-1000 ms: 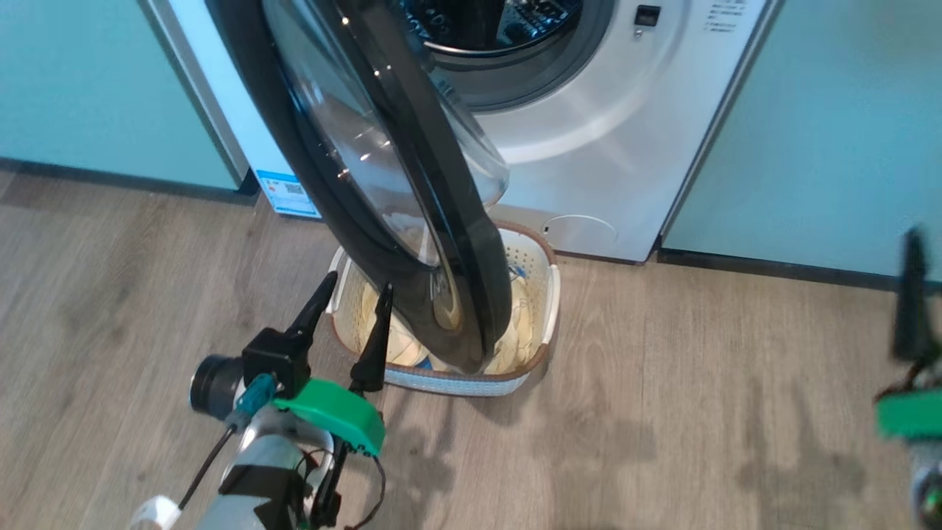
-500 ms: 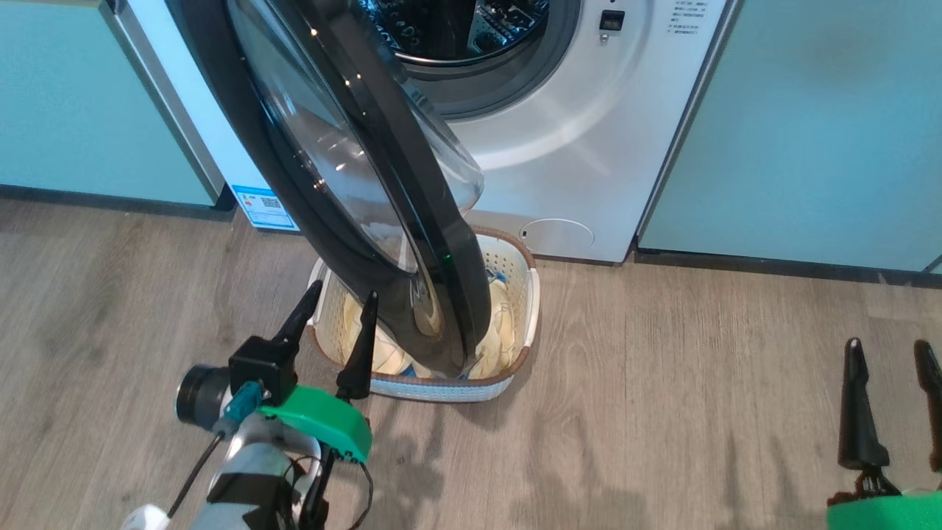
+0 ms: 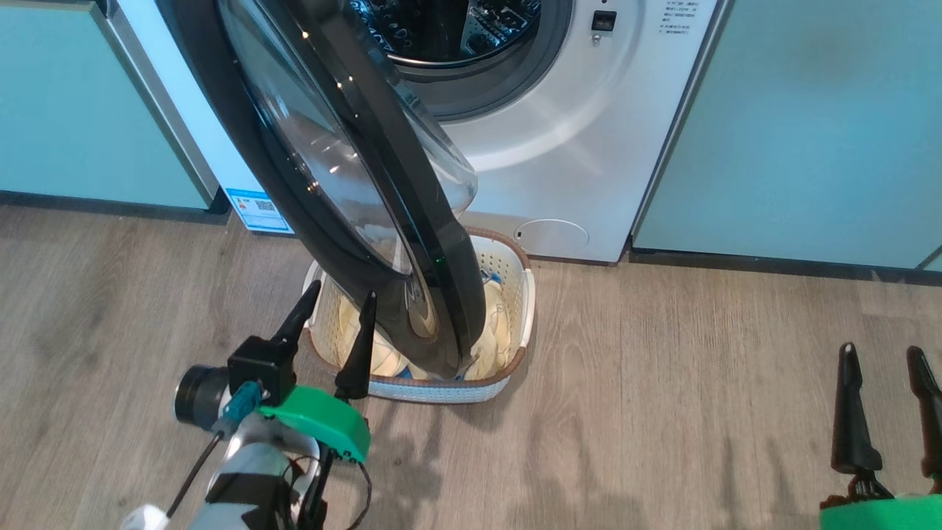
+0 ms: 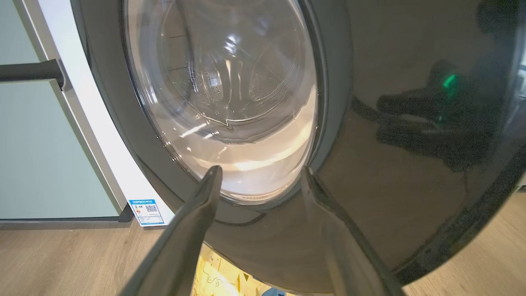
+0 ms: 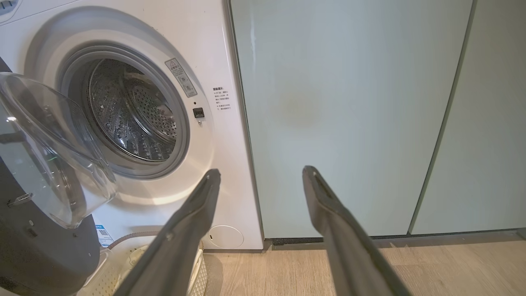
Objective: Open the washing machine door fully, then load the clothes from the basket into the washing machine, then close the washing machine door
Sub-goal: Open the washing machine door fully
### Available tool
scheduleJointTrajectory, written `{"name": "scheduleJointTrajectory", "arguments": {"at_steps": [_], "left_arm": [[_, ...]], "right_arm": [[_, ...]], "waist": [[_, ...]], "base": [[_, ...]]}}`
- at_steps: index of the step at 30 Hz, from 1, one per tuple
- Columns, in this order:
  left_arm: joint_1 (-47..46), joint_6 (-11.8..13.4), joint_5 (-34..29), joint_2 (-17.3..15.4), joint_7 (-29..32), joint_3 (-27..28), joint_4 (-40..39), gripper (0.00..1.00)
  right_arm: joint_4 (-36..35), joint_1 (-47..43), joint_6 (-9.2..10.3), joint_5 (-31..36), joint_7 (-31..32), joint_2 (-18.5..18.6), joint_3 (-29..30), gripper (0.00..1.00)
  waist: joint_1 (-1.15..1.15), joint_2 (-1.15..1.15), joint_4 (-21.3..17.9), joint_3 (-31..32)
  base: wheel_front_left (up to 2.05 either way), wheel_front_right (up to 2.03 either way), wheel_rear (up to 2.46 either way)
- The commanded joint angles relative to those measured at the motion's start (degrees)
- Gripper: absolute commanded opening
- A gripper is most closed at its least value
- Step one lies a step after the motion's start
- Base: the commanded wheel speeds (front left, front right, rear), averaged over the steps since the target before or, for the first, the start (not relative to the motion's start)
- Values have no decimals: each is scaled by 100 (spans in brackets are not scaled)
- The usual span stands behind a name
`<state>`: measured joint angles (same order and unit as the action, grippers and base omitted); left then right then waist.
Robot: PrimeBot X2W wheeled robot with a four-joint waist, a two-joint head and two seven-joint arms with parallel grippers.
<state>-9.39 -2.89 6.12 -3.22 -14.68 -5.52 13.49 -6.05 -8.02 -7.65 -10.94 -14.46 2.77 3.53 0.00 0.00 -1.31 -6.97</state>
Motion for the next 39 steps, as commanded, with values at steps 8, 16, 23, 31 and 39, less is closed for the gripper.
{"name": "scheduleJointTrajectory", "arguments": {"at_steps": [8, 16, 23, 31, 39], "left_arm": [[-142, 19, -59, -112, -32, 259, -160, 100], [-163, 29, -74, -107, -32, 277, -162, 100], [-193, 54, -85, -102, -32, 308, -182, 0], [-311, 146, -122, -121, -32, 420, -383, 0], [-551, 507, -258, -235, -32, 827, -1535, 0]], "right_arm": [[-111, 21, 16, -15, -53, 13, -41, 100], [-99, 25, 16, -93, -53, 12, -31, 100], [-101, 30, 16, -128, -53, 11, -38, 100], [-77, 75, 16, -155, -53, 11, -24, 100], [-54, 35, 16, -169, -53, 11, 5, 100]], "waist": [[0, 0, -21, -19], [0, 0, -45, -52], [0, 0, -58, -81], [0, 0, -49, -121], [0, 0, -37, -29]], "base": [[0, 0, 0], [0, 0, 0], [0, 0, 0], [0, 0, 0], [0, 0, 0]]}}
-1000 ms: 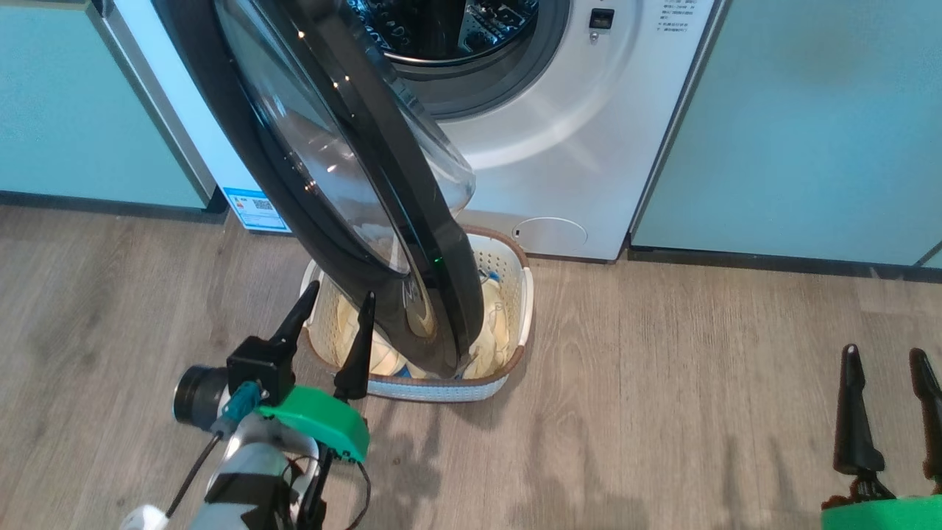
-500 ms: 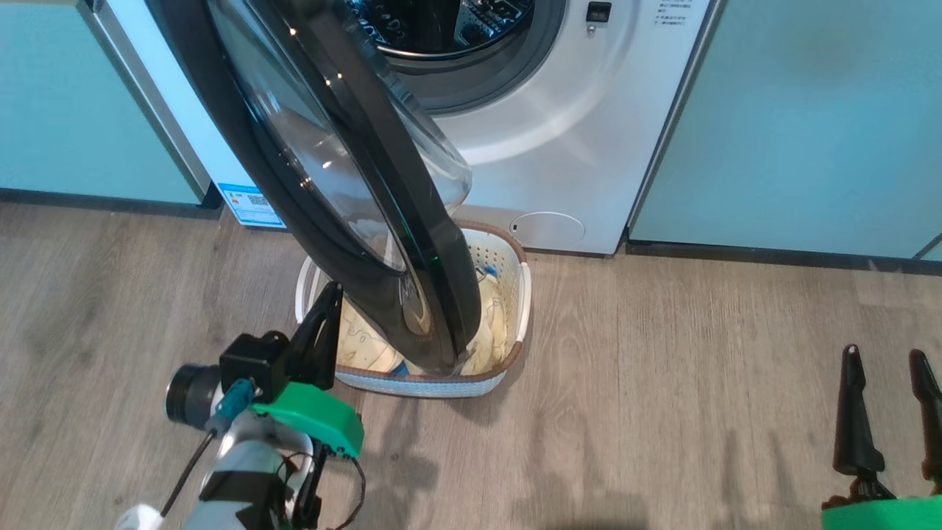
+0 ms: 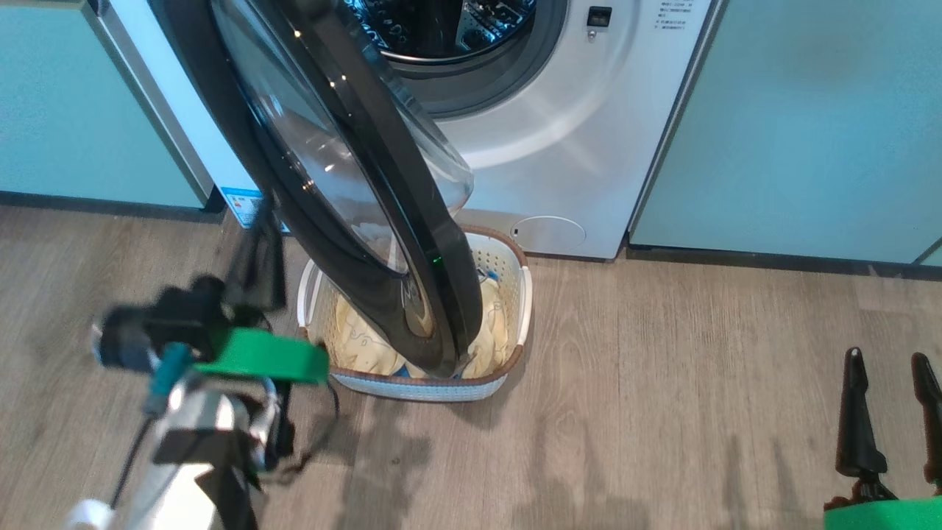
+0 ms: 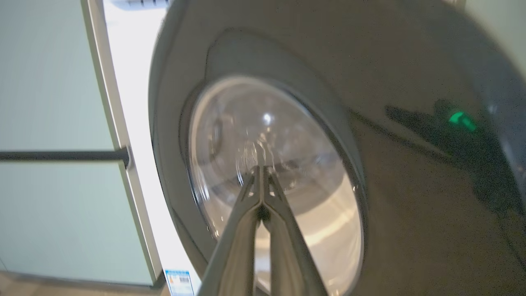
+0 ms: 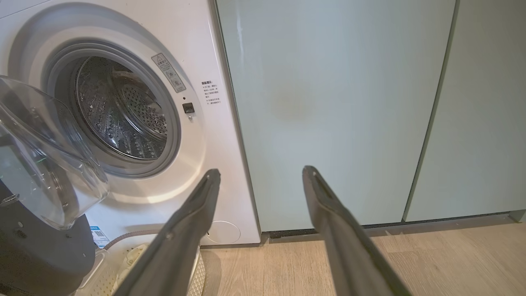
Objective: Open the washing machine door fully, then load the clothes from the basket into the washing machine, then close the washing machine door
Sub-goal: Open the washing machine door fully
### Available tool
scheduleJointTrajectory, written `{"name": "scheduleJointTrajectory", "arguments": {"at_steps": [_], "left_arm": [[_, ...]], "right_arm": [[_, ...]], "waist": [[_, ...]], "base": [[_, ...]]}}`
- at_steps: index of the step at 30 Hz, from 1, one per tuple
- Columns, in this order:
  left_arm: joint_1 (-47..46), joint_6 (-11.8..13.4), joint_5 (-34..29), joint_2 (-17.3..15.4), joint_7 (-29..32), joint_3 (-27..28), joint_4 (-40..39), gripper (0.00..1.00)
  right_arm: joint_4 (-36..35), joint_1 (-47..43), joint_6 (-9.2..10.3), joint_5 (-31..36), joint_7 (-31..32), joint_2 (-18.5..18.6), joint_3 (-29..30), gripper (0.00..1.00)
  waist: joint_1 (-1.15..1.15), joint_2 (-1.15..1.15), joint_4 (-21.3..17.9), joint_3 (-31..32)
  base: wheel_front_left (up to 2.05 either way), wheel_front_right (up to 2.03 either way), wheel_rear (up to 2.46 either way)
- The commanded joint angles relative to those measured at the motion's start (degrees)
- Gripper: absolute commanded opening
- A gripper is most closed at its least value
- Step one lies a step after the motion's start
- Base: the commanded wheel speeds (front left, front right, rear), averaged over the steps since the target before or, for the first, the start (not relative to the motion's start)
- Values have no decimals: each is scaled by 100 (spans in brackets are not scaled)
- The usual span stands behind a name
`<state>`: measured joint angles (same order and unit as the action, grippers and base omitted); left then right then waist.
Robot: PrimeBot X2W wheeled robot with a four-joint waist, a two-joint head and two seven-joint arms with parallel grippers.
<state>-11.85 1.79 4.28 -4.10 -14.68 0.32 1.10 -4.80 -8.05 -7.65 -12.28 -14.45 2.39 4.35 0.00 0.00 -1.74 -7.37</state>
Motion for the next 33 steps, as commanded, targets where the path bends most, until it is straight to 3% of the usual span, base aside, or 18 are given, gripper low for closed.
{"name": "scheduleJointTrajectory", "arguments": {"at_steps": [1, 8, 14, 26, 33], "left_arm": [[-355, 57, -106, -176, -32, 268, -514, 0], [-829, -5, -334, -349, -32, 136, -1875, 0], [-1045, -344, -378, -249, 130, -643, -2435, 0], [-714, -716, 320, 39, 1484, -2475, -2388, 0], [-400, -745, 630, 70, 1930, -3047, -1982, 0]], "right_arm": [[-180, 29, 16, -32, -54, 49, -69, 100], [-192, -46, 16, -13, -55, 49, -17, 100], [-178, -102, 16, 10, -55, 49, -56, 100], [-175, -158, 16, -5, -55, 49, -73, 100], [-172, -148, 16, -1, -55, 49, -59, 100]], "waist": [[0, 0, 14, 25], [0, 0, 33, 138], [0, 0, -39, 245], [0, 0, -144, 277], [0, 0, -137, 244]], "base": [[0, 0, 0], [0, 0, 0], [0, 0, 0], [0, 0, 0], [0, 0, 0]]}}
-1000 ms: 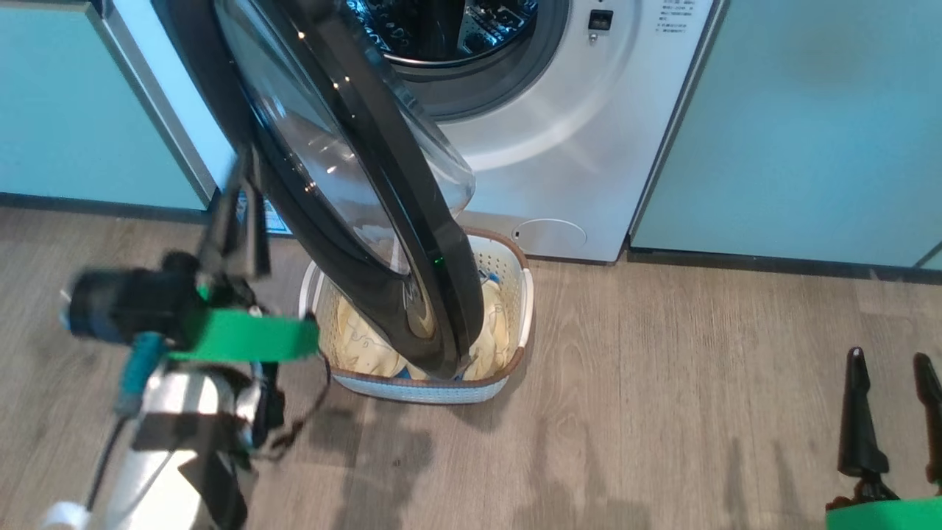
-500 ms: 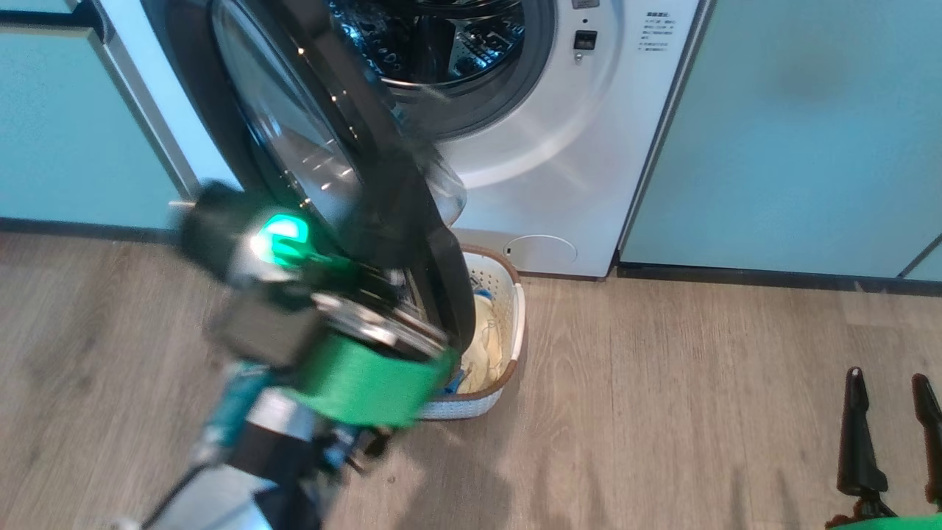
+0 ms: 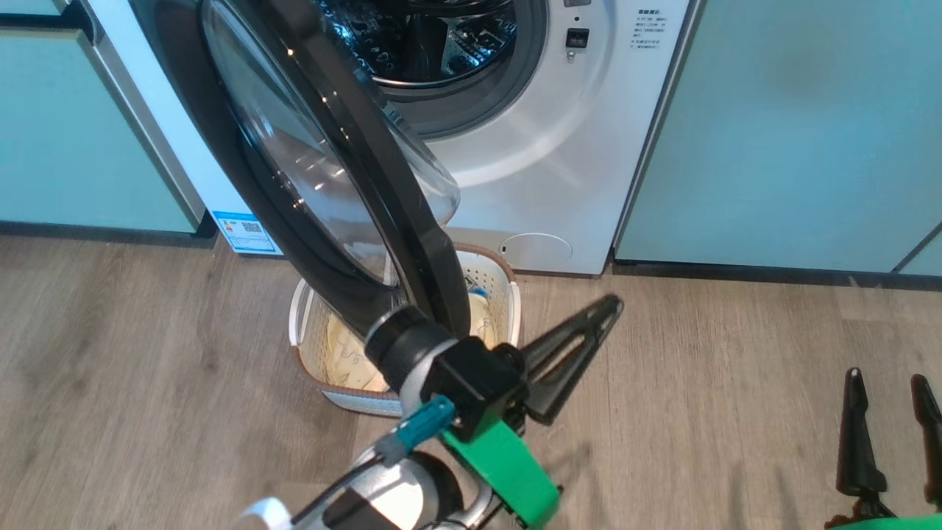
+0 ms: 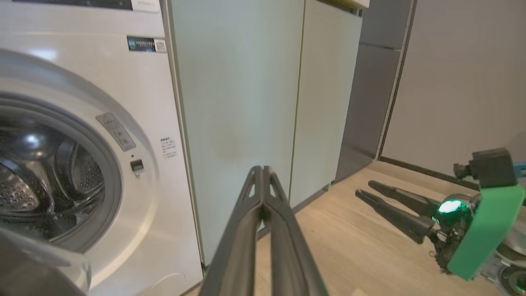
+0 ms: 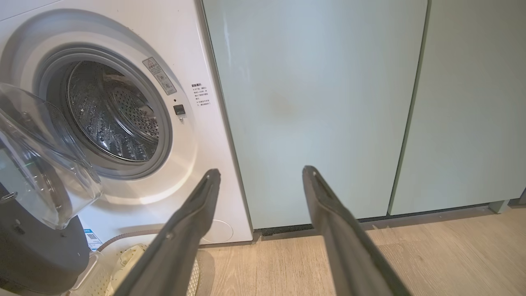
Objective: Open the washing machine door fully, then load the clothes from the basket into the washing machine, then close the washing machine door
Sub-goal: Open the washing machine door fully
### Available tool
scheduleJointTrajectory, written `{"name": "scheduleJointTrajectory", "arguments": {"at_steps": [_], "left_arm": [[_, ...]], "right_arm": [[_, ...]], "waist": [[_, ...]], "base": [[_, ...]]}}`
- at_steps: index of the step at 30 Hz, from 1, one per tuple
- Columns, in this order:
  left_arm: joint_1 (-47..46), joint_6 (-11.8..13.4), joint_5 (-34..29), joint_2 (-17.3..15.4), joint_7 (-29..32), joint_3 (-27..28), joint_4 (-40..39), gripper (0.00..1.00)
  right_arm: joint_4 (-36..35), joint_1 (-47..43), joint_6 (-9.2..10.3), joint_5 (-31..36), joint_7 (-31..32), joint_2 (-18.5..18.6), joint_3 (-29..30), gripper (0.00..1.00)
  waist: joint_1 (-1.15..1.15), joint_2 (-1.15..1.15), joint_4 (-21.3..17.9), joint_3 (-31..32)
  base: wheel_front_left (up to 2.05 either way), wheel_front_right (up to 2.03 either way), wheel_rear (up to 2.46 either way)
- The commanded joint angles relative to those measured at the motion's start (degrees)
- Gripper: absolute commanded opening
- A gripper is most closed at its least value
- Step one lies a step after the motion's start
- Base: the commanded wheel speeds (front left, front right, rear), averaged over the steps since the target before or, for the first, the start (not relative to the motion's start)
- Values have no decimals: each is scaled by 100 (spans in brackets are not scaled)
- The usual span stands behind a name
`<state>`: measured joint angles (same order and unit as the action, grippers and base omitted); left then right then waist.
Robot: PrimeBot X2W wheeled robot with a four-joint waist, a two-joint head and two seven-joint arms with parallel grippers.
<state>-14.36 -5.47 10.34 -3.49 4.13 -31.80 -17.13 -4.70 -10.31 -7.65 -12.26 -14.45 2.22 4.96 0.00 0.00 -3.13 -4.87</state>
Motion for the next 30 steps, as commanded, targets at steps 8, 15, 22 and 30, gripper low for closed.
{"name": "scheduleJointTrajectory", "arguments": {"at_steps": [8, 15, 22, 30], "left_arm": [[-72, 56, 83, -11, 210, 105, 286, 0], [-138, 152, 118, -38, 251, 217, 639, 0], [-301, 283, 134, -105, 246, 438, 1036, 0], [-445, 442, 139, -157, 170, 651, 1388, 0]], "right_arm": [[-148, 126, 16, -17, -55, 65, -131, 100], [-110, 152, 16, -25, -55, 65, -148, 100], [-77, 171, 16, -48, -55, 65, -153, 100], [-43, 190, 16, -83, -55, 65, -165, 100]], "waist": [[0, 0, 2, -41], [0, 0, -26, -39], [0, 0, -72, -51], [0, 0, -110, -70]], "base": [[0, 0, 0], [0, 0, 0], [0, 0, 0], [0, 0, 0]]}}
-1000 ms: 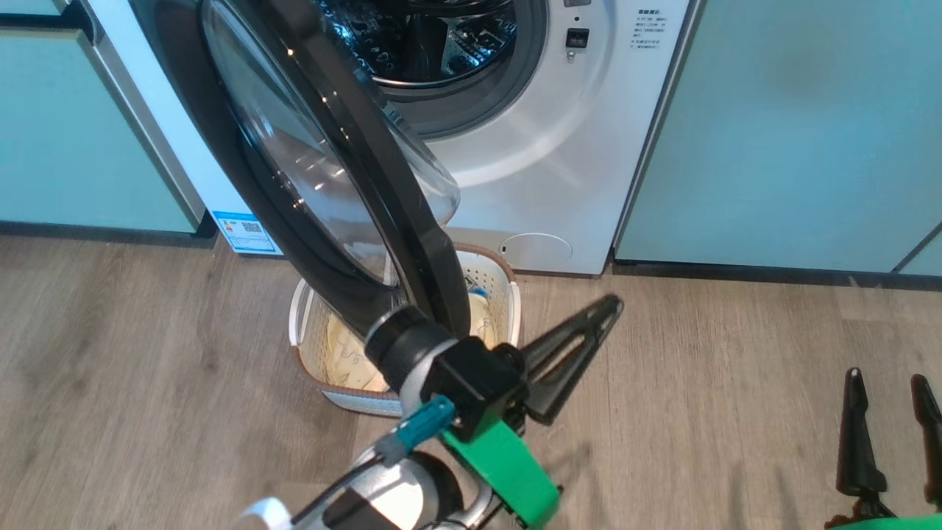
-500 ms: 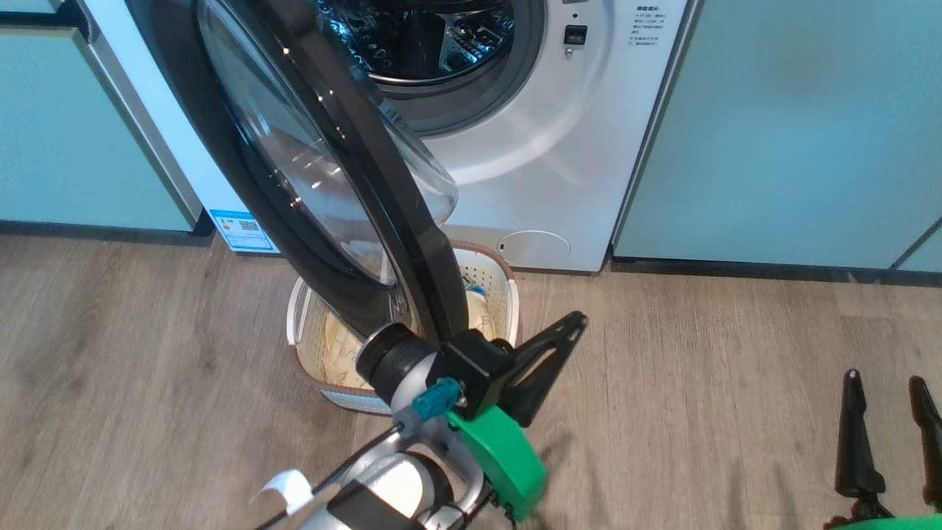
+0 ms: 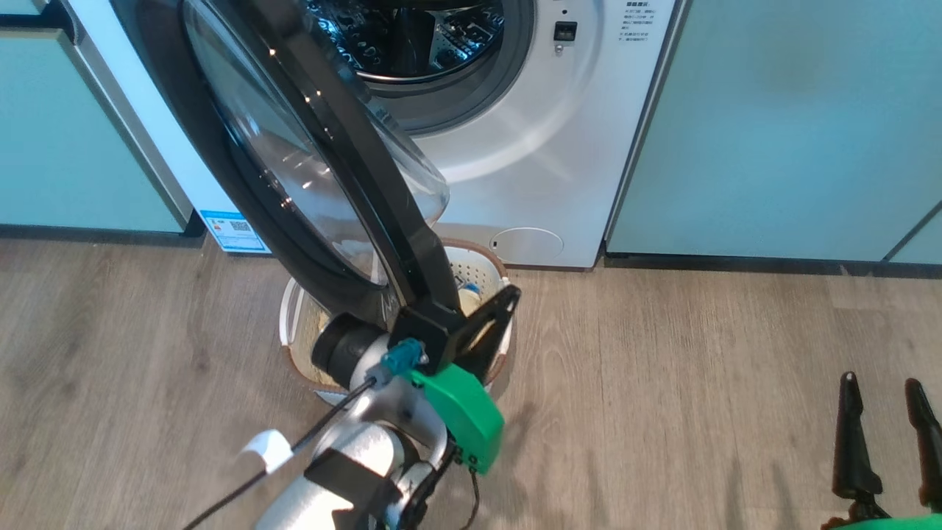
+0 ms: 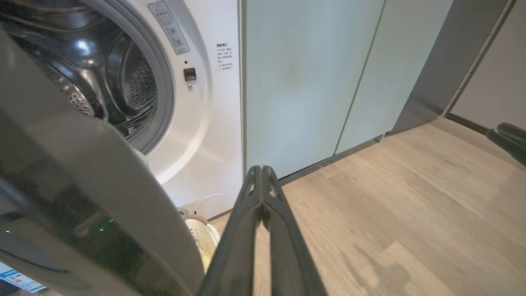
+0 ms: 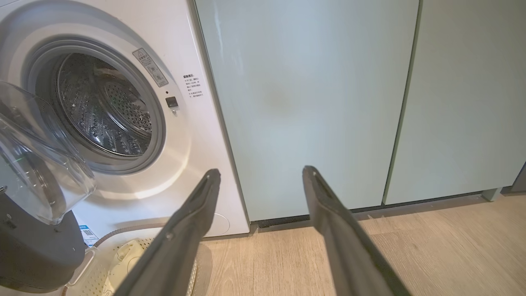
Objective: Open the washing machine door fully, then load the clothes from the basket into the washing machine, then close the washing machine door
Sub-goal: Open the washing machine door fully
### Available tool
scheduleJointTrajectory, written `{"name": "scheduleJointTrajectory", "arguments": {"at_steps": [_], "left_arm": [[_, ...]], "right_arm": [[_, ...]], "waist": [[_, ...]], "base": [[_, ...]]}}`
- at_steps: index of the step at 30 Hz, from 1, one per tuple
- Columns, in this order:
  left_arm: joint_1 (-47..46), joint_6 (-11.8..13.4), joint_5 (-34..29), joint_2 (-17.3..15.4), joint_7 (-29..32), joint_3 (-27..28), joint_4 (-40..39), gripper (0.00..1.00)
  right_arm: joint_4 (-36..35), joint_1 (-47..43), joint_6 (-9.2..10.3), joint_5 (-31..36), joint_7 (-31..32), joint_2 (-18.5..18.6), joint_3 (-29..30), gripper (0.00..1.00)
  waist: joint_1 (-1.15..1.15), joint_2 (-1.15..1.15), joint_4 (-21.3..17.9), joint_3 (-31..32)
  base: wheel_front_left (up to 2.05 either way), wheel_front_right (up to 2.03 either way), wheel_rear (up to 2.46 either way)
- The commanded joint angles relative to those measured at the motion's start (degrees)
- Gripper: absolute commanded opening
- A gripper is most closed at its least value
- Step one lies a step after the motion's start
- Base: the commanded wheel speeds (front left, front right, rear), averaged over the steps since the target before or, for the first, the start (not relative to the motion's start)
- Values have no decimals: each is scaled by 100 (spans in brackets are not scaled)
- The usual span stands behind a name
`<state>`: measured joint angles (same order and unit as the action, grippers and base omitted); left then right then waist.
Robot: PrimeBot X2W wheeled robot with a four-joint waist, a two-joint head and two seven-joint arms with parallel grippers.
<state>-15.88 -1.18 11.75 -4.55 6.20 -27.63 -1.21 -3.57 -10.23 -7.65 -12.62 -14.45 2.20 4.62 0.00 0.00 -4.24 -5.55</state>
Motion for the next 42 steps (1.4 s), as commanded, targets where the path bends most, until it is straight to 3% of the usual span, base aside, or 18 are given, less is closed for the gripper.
{"name": "scheduleJointTrajectory", "arguments": {"at_steps": [1, 25, 42], "left_arm": [[-317, 38, -13, -65, -47, 260, -160, 0], [-418, 271, 50, -144, -147, 375, 209, 0], [-234, 508, 79, -93, -154, 265, 86, 0]], "right_arm": [[-152, 186, 16, -49, -55, 68, -130, 100], [-113, 193, 16, -69, -55, 67, -115, 100], [-135, 124, 16, -36, -55, 67, -85, 100]], "waist": [[0, 0, 0, -7], [0, 0, 60, -23], [0, 0, 623, -28]], "base": [[0, 0, 0], [0, 0, 0], [0, 0, 0]]}}
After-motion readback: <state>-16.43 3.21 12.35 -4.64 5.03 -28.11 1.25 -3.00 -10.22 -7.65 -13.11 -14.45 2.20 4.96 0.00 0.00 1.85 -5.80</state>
